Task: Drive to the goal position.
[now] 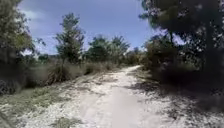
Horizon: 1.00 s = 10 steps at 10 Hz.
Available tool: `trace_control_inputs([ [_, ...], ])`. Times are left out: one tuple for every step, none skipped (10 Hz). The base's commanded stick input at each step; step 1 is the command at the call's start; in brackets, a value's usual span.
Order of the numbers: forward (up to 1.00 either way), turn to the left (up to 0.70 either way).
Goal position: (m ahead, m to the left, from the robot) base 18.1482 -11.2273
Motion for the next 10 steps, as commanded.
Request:
trace_control_inputs([
  [0.5, 0.0],
  [0.5, 0.0],
  [0.5, 0.0],
  [0.5, 0.0],
  [0.5, 0.0],
  [0.5, 0.0],
  [0.5, 0.0],
  [0.5, 0.0],
  [0.5, 0.0],
  [0.5, 0.0],
])
